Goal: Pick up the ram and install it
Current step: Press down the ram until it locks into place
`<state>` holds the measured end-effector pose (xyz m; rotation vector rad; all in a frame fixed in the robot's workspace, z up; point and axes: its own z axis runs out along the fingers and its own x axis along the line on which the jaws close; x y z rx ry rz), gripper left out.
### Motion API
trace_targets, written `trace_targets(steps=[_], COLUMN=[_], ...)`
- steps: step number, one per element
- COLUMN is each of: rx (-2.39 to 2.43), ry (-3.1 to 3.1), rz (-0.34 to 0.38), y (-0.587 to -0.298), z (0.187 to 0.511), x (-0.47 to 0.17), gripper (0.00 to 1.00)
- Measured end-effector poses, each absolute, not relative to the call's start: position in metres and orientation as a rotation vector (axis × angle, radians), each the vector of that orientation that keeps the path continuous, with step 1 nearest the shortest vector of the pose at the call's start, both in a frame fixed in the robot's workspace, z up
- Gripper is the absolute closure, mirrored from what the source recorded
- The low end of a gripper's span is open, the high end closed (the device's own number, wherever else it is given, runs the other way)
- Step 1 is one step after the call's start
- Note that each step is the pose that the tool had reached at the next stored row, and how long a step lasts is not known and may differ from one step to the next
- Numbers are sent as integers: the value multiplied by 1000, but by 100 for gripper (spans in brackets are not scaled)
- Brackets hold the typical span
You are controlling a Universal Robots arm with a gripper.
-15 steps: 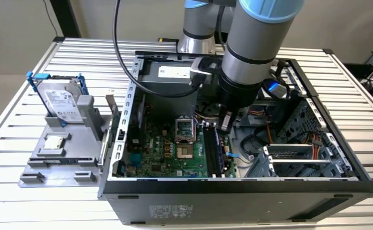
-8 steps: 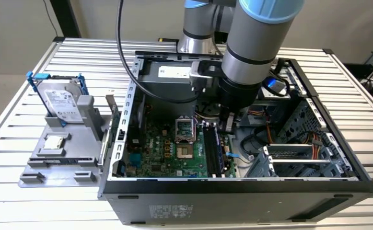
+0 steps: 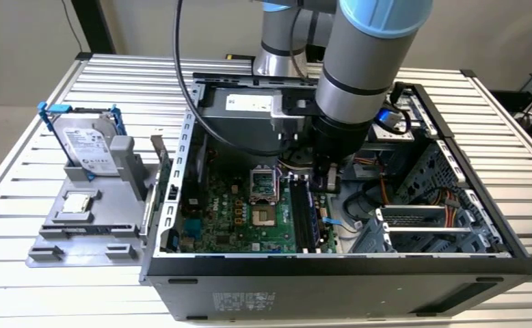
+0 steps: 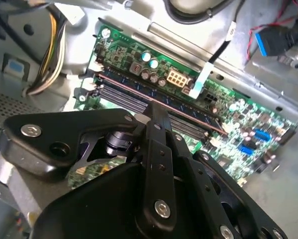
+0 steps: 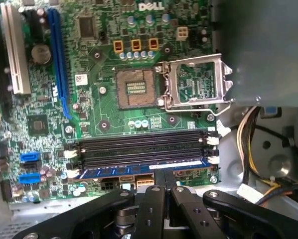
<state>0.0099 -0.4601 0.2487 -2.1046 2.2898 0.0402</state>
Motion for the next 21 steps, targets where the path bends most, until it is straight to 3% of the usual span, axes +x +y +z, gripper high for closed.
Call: trace_targets(steps=[21], rx=[-2169], ry=[2228], rz=[38], y=[-471], z=[224], x=[10], gripper=[100])
